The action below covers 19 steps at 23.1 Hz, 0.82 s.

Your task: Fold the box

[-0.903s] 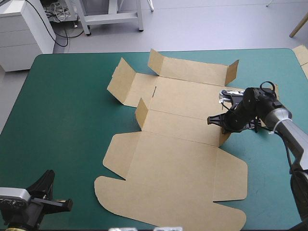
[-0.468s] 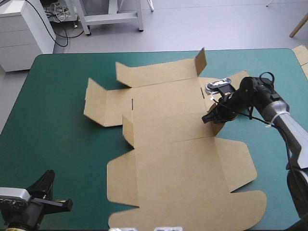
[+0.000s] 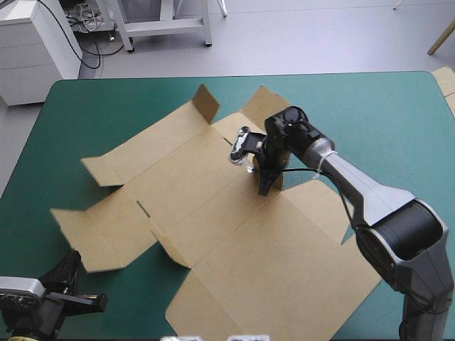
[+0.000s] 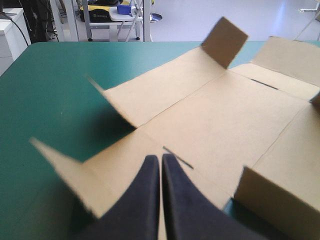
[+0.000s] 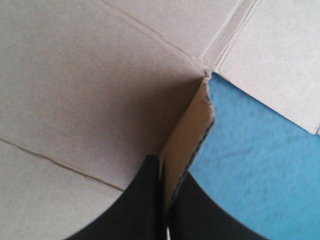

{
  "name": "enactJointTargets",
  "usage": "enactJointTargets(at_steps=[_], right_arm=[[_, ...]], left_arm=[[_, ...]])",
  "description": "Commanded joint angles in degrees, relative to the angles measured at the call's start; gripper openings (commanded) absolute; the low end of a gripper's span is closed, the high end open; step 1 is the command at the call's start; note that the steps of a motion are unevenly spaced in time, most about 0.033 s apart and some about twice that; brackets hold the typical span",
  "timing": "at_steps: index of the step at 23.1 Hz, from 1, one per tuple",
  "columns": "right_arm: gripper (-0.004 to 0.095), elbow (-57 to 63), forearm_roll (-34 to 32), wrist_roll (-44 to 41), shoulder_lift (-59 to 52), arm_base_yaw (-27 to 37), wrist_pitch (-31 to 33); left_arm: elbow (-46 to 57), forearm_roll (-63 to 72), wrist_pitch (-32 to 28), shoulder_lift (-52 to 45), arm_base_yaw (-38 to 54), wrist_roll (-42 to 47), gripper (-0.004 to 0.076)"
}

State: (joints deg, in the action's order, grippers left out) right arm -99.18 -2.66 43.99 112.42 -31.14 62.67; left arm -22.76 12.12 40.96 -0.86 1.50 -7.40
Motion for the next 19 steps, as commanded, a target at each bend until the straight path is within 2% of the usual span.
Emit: enactJointTargets(at_steps=[1, 5, 8, 15, 19], right_arm=[[-0.0021, -6.41, -2.43, 8.48, 0.55, -3.08, -1.94], [-0.0021, -11.57, -2.43, 17.85, 4.68, -5.39, -3.03], [-0.0022, -13.26, -2.89, 21.83, 6.35, -6.2, -3.47], [-0.0022, -13.68, -2.41, 21.64, 7.42, -6.2, -8.53], [-0.0022, -13.68, -2.87, 13.34, 7.42, -5.99, -13.75]], left_arm=[[-1.6, 1.12, -4.35, -0.63, -0.13, 0.03, -0.0008], [-1.6, 1.12, -4.35, -0.63, -0.13, 0.03, -0.0008], [-1.6, 1.12, -4.35, -0.63, -0.13, 0.03, -0.0008], [-1.6, 1.12, -4.35, -0.63, -0.13, 0.03, -0.0008], [-1.6, 1.12, -4.35, -0.63, -0.13, 0.16, -0.0008]])
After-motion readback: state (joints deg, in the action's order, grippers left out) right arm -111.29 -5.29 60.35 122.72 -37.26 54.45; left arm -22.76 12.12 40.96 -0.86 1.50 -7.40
